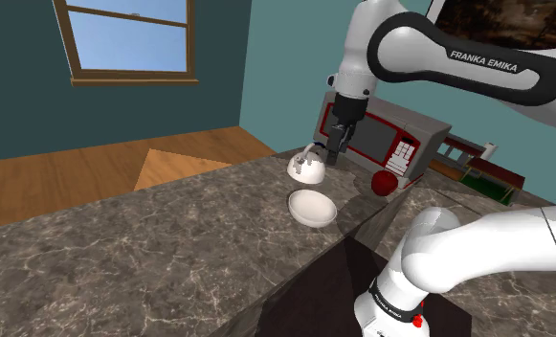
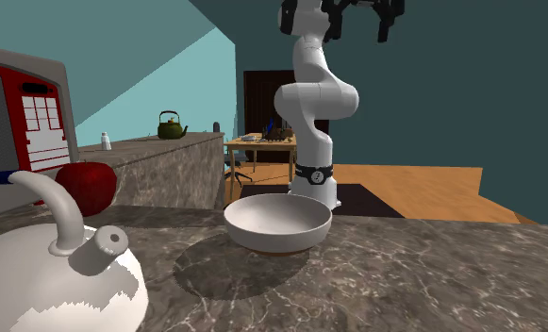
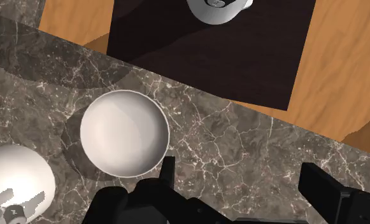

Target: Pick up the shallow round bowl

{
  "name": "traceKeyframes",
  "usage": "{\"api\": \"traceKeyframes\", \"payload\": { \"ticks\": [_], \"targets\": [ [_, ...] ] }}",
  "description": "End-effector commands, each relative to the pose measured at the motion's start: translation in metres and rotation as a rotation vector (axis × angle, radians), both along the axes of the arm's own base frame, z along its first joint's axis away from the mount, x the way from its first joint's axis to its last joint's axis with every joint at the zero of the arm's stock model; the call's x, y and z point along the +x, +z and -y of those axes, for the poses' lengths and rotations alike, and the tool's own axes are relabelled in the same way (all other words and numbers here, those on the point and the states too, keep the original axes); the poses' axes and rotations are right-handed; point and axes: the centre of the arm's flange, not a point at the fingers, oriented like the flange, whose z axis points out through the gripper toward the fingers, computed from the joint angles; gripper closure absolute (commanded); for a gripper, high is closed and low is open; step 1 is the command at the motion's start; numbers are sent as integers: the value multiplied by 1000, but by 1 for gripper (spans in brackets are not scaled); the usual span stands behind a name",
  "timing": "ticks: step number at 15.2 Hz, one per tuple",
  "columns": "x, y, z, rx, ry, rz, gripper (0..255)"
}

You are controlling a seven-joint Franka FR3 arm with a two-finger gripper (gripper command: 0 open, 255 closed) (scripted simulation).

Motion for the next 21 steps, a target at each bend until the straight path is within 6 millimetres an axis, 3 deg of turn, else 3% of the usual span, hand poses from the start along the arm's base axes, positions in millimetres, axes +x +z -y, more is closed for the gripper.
{"api": "traceKeyframes", "payload": {
  "ticks": [1,21],
  "targets": [
    [0,0,0,0,0,0,0],
    [52,-249,58,-40,19,42,0]
  ]
}}
